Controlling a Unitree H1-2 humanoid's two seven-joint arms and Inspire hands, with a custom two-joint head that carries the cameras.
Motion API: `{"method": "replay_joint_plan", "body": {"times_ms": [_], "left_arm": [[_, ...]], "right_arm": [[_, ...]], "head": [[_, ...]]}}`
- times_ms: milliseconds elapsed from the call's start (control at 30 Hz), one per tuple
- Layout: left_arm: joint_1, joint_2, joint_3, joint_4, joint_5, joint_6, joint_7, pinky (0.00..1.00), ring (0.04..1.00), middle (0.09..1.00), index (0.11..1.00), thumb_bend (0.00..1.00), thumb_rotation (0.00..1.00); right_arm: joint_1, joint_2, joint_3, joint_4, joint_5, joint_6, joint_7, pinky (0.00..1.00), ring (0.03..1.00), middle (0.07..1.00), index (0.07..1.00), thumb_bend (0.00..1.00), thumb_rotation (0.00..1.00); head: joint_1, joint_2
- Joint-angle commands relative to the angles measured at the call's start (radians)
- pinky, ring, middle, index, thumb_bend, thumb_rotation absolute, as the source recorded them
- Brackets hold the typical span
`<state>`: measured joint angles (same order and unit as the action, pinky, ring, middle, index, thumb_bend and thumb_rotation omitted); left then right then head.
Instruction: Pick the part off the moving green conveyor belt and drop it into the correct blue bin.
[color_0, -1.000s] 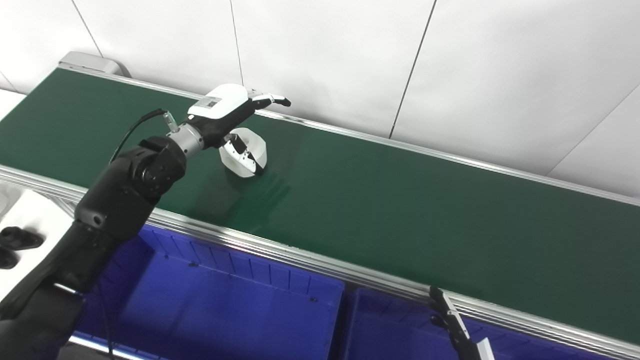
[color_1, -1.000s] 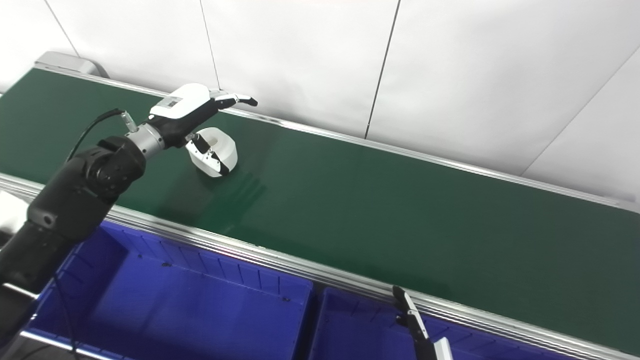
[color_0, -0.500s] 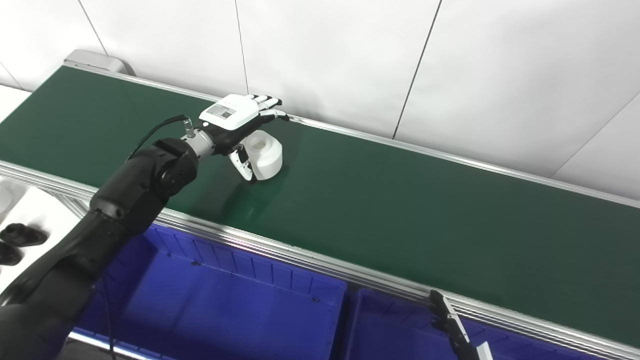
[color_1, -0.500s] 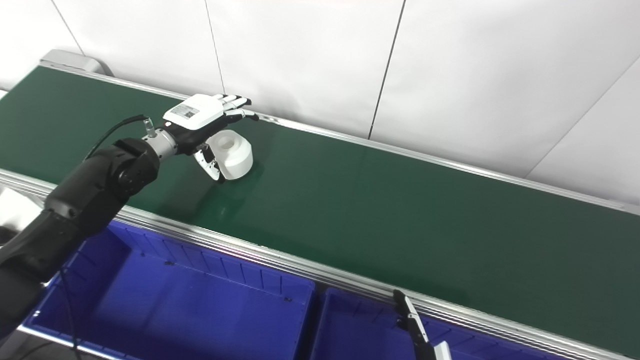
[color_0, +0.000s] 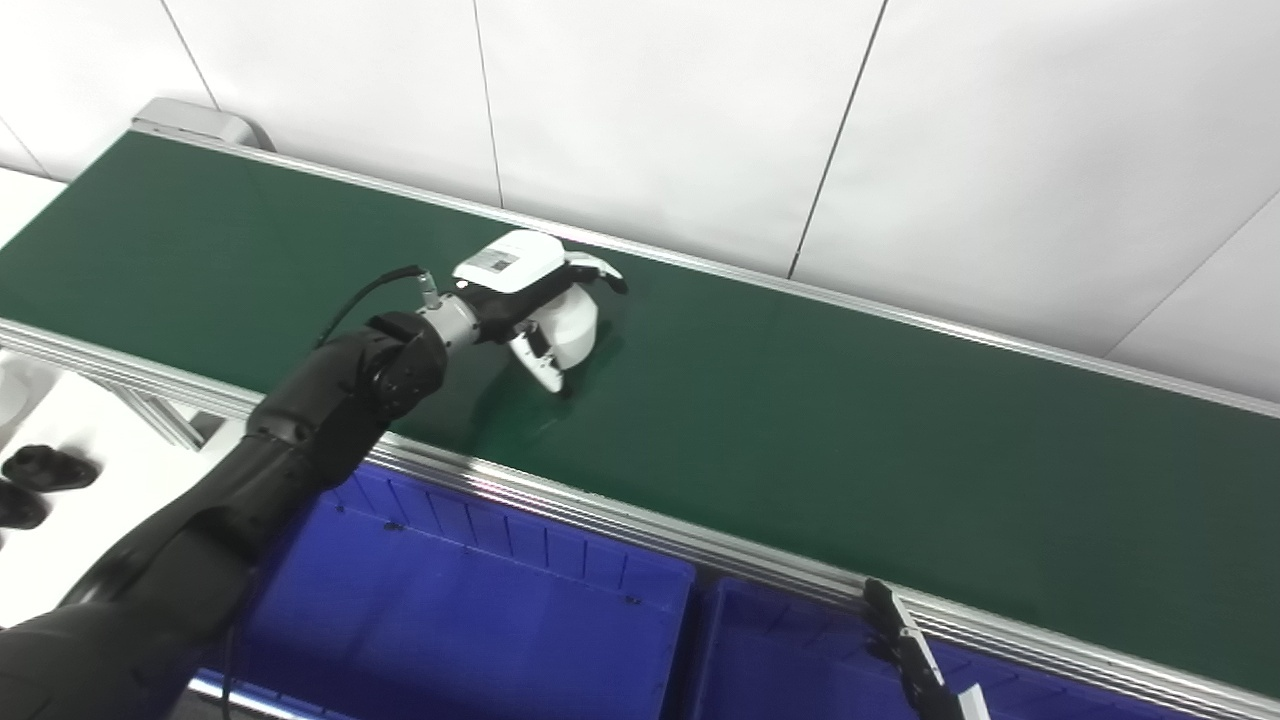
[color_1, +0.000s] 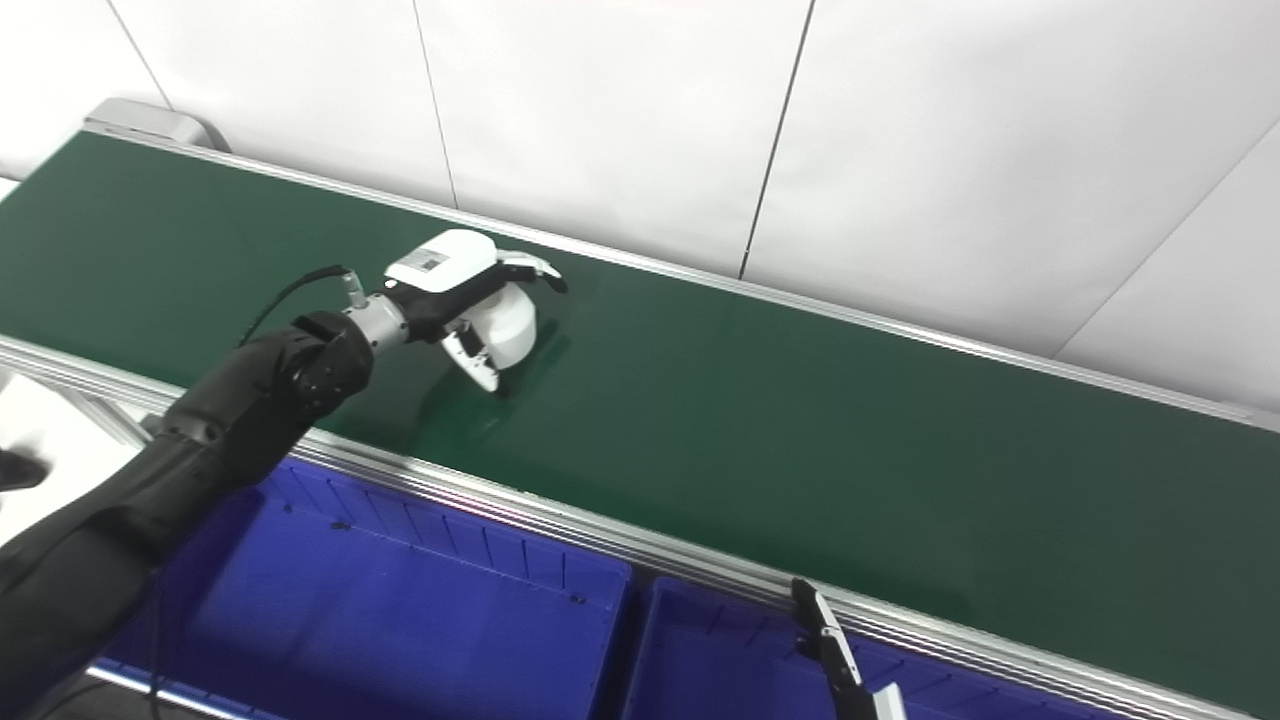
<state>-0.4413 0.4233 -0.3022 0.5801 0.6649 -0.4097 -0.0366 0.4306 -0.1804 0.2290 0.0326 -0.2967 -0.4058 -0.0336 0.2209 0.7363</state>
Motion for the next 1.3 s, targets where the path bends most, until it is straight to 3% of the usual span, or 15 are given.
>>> {"method": "replay_joint_plan", "body": {"times_ms": [0,167,500,733,800,967,1000,1133,1200,1267], "left_arm": [[-0.038,-0.004,0.007,-0.002,-0.035,-0.037,0.024,0.45,0.435,0.506,0.502,0.50,0.00],[-0.029,-0.015,0.005,0.000,-0.064,-0.025,0.004,0.44,0.437,0.498,0.490,0.50,0.00],[0.005,0.029,0.000,-0.139,-0.058,0.148,-0.145,0.34,0.399,0.478,0.513,0.50,0.00],[0.054,0.069,0.044,-0.258,-0.094,0.172,-0.170,0.40,0.415,0.499,0.506,0.50,0.00],[0.090,0.077,0.072,-0.354,-0.129,0.204,-0.196,0.40,0.415,0.490,0.515,0.50,0.00],[0.227,0.064,0.158,-0.574,-0.251,0.179,-0.177,0.35,0.395,0.479,0.528,0.49,0.00],[0.256,0.059,0.170,-0.612,-0.270,0.178,-0.174,0.28,0.364,0.467,0.531,0.49,0.00],[0.359,0.036,0.213,-0.721,-0.343,0.156,-0.164,0.25,0.356,0.473,0.530,0.49,0.00],[0.405,0.027,0.223,-0.758,-0.367,0.134,-0.160,0.22,0.424,0.473,0.506,0.50,0.00],[0.448,0.017,0.232,-0.789,-0.400,0.116,-0.162,0.25,0.381,0.483,0.519,0.49,0.00]], "right_arm": [[0.003,-0.004,-0.001,-0.021,0.001,-0.060,-0.007,0.83,0.901,0.935,0.945,0.92,0.35],[0.006,0.000,-0.001,-0.020,0.007,-0.062,-0.011,0.84,0.902,0.935,0.942,0.92,0.35],[0.012,0.001,-0.007,-0.033,-0.002,-0.054,-0.006,0.84,0.903,0.936,0.943,0.91,0.36],[0.015,0.002,-0.008,-0.037,-0.007,-0.054,-0.008,0.84,0.903,0.932,0.940,0.91,0.35],[0.018,0.004,-0.008,-0.043,-0.013,-0.051,-0.008,0.84,0.902,0.930,0.940,0.91,0.36],[0.034,0.011,-0.008,-0.082,-0.022,-0.031,-0.006,0.84,0.901,0.925,0.936,0.91,0.35],[0.037,0.012,-0.009,-0.090,-0.024,-0.026,-0.004,0.83,0.894,0.924,0.935,0.91,0.35],[0.051,0.022,-0.009,-0.133,-0.047,-0.001,-0.003,0.82,0.887,0.921,0.930,0.91,0.35],[0.057,0.029,-0.006,-0.165,-0.063,0.024,0.003,0.81,0.877,0.917,0.928,0.91,0.35],[0.057,0.034,-0.002,-0.186,-0.076,0.032,0.007,0.81,0.881,0.918,0.933,0.90,0.36]], "head": [[-0.001,0.000],[-0.004,0.003],[0.001,0.007],[-0.004,0.015],[-0.012,0.022],[-0.065,0.057],[-0.073,0.061],[-0.161,0.111],[-0.207,0.140],[-0.261,0.171]]}}
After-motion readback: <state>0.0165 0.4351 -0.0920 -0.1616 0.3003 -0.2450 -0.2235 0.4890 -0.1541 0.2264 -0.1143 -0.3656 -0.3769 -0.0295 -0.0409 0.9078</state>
